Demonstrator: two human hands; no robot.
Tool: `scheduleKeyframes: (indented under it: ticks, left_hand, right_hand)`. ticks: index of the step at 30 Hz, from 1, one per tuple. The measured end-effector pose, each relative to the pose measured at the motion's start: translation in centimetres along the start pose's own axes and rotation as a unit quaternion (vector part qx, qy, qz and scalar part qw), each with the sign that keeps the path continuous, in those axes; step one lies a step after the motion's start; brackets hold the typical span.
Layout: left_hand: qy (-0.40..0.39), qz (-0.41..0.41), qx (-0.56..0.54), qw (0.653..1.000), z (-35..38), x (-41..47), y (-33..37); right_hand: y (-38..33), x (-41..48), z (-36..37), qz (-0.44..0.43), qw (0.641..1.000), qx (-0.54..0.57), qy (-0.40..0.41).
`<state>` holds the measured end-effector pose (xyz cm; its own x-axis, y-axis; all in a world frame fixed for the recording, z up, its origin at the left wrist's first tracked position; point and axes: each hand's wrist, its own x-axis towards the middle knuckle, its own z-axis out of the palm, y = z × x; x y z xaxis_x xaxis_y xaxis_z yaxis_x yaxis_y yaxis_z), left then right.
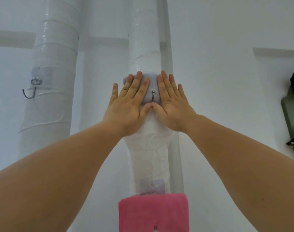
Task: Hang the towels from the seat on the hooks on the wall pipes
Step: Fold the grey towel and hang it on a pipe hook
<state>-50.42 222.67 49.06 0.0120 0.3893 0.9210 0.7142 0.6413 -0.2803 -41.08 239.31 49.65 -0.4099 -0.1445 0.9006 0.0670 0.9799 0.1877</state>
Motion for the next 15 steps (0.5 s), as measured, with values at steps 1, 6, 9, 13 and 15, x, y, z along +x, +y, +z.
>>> scheduleKeyframes:
  ticks: [1, 6, 9, 13, 15]
  left_hand:
    - [-0.006, -0.001, 0.001, 1.0, -0.2, 0.0, 0.1]
    - [-0.035, 0.014, 0.059, 0.998, -1.5, 0.1, -0.1]
    - [-0.047, 0.027, 0.1, 0.993, -2.6, -0.1, 0.1]
    - [-0.057, 0.01, 0.122, 0.991, -3.4, -0.4, 1.1]
    - [-0.062, 0.0, 0.123, 0.991, -3.7, -0.5, 1.4]
  right_hand:
    - [-0.1, -0.1, -0.2, 0.004, 1.0, -0.003, -0.01]
    - [-0.2, -0.3, -1.7, 0.001, 0.999, -0.029, -0.042]
    - [-0.4, -0.9, -2.7, 0.002, 0.995, -0.081, -0.05]
    - [-1.1, -1.7, -3.3, 0.018, 0.992, -0.111, -0.051]
    - [-1.5, -1.9, -3.5, 0.026, 0.991, -0.121, -0.052]
